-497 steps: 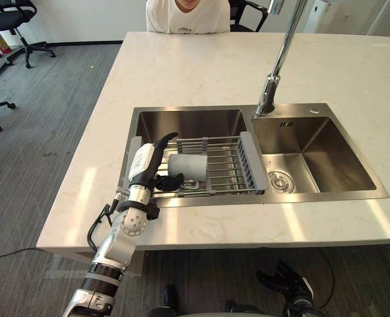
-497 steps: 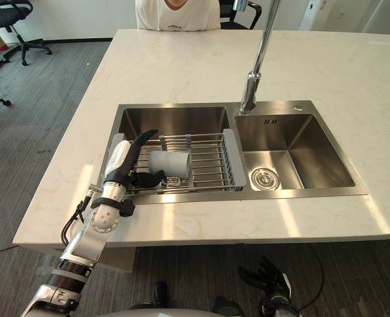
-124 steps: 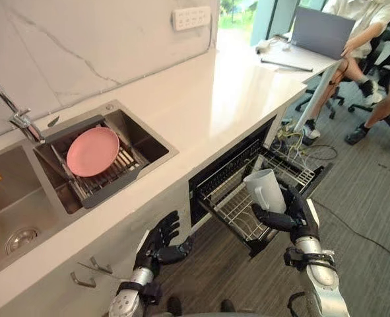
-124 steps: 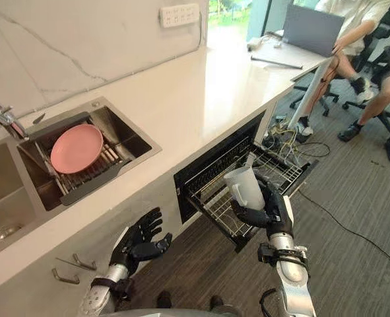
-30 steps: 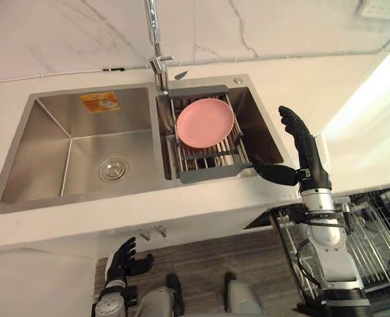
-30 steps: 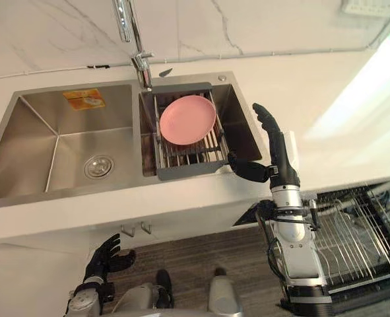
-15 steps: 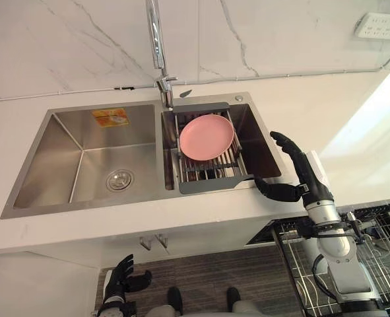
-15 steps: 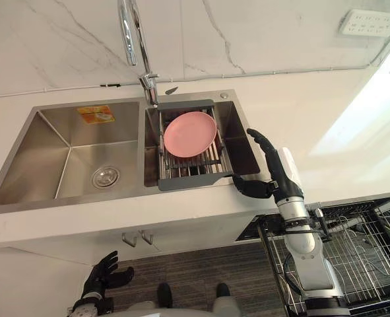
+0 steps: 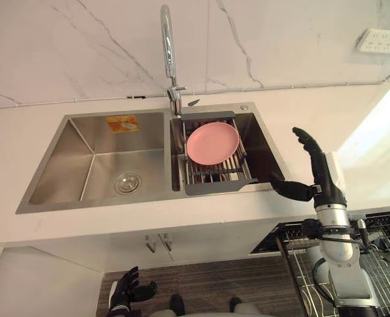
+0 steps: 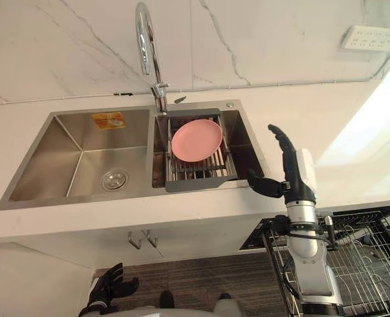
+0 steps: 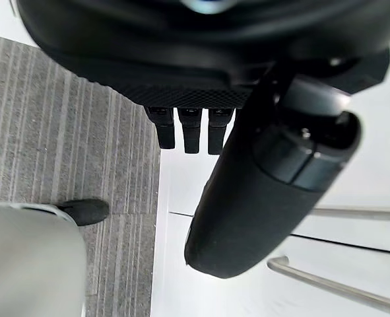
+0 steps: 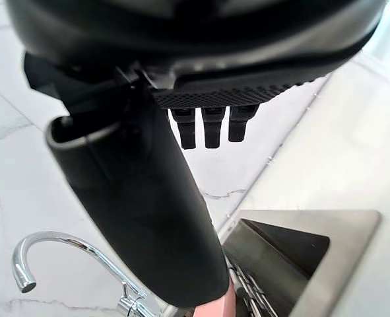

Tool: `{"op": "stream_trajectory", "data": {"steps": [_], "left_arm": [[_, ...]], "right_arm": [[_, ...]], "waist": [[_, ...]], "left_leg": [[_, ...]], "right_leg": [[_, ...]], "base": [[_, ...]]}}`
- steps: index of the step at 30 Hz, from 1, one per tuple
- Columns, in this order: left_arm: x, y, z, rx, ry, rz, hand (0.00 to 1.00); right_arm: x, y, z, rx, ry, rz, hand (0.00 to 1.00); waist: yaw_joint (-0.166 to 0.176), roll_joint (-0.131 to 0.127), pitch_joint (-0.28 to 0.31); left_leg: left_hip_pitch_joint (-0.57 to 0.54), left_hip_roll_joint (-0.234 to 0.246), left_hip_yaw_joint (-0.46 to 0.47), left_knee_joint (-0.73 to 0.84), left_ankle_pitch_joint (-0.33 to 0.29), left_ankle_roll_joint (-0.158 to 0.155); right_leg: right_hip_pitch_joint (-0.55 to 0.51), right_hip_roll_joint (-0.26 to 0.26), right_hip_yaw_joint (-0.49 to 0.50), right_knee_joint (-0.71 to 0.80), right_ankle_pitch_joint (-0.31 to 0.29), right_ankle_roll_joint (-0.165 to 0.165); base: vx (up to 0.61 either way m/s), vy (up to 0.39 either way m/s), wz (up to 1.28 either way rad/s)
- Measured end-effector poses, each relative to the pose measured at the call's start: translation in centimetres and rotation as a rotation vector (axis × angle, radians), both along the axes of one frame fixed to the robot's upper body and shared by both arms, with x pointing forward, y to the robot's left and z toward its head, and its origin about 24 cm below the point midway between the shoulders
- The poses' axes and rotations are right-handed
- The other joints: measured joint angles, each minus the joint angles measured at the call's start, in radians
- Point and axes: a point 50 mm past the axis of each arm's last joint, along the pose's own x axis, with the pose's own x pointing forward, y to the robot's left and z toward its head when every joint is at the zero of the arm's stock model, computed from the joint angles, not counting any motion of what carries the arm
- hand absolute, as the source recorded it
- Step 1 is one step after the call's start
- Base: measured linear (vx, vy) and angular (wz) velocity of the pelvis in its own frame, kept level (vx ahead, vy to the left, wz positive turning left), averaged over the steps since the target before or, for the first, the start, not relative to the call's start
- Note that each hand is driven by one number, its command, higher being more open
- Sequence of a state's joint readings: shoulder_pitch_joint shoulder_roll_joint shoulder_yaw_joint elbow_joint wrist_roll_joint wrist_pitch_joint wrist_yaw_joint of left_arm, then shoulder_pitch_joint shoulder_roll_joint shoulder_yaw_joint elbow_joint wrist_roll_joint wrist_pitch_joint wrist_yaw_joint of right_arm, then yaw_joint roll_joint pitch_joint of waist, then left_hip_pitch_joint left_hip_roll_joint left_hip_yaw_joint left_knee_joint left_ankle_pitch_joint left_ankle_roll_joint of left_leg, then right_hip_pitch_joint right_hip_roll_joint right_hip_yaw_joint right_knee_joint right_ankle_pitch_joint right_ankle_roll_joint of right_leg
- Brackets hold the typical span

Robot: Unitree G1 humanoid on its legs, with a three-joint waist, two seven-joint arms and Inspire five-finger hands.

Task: Walk over to the sink, pick up the cup, carry it to the dishwasher, place the cup inside the dishwasher, then close the dishwasher door

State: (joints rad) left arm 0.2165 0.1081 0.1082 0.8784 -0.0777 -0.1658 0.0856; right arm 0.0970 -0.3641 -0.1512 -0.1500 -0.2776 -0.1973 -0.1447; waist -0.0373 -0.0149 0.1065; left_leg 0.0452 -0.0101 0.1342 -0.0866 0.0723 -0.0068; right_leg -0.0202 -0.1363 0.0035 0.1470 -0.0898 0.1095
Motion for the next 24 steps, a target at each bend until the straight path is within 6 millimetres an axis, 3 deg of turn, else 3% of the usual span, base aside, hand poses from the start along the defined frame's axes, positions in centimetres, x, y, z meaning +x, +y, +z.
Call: {"op": "stream_trajectory", "data": {"steps": [7,14,24], "left_arm": [[0.0,0.1,0.0,0.002,0.002,0.0,0.9],[0.1,0.4,0.1,0.012,-0.003,-0.002,0.9],[0.6,1.1,0.4,0.035,-0.02,-0.008,0.9]], "right_arm": [[1.5,-0.2,1.6,-0.093,-0.022,0.052,0.9],[4.3,0.2,1.5,-0.176,0.04,0.121,0.9],[7.8,1.6,3.4,-0.332,0.026,0.17,0.9]], "waist": [[0.007,-0.001,0.001],[0.026,-0.013,0.009],[0.05,-0.037,0.08]], "left_leg": [[-0.015,0.0,-0.018,0.0,0.007,0.007],[-0.037,-0.001,-0.047,0.0,0.012,0.007],[-0.081,-0.006,-0.065,0.025,0.014,0.007]], "right_leg": [[-0.017,0.002,-0.005,0.013,-0.012,-0.001],[-0.026,0.005,0.0,0.015,-0.013,-0.002],[-0.054,0.002,0.001,0.026,-0.014,-0.004]], "base": [[0.0,-0.011,0.03],[0.01,-0.013,0.13],[-0.01,-0.009,0.06]]}}
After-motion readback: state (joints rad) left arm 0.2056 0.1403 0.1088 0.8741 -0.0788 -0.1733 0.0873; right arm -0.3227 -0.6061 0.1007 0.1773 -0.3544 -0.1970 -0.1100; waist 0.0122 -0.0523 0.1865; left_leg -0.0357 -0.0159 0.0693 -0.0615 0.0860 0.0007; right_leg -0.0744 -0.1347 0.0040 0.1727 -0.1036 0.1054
